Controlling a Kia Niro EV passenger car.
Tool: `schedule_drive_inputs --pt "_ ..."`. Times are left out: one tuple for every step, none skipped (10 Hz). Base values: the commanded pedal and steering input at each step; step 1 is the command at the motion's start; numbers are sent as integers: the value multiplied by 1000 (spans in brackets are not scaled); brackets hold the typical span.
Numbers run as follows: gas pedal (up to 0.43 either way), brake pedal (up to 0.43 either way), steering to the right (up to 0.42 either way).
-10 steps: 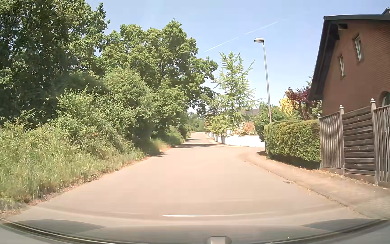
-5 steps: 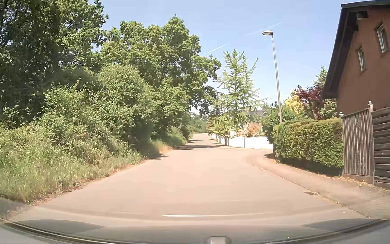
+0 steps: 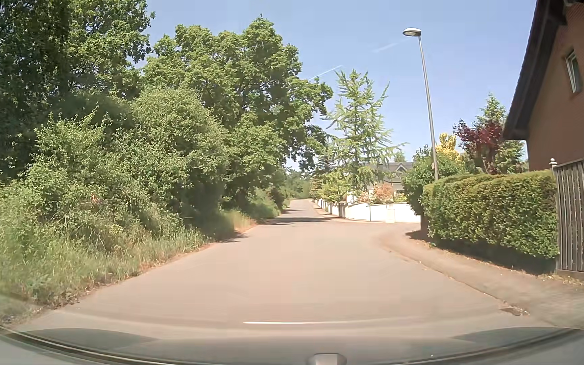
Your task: Follow the waypoints while adhering to traffic rules and regulations
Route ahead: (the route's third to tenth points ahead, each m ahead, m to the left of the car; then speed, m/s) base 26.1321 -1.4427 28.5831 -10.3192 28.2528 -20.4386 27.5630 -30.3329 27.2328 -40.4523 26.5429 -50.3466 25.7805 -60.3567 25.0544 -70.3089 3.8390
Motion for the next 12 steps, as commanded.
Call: schedule_drive_inputs --pt "287 0 0" --pt "299 0 6" --pt "299 0 8" --pt "299 0 8" --pt "299 0 8" --pt "299 0 9" --pt "299 0 12" --pt "299 0 12" --pt "299 0 14" --pt "287 0 14" --pt "287 0 14" --pt "268 0 14"
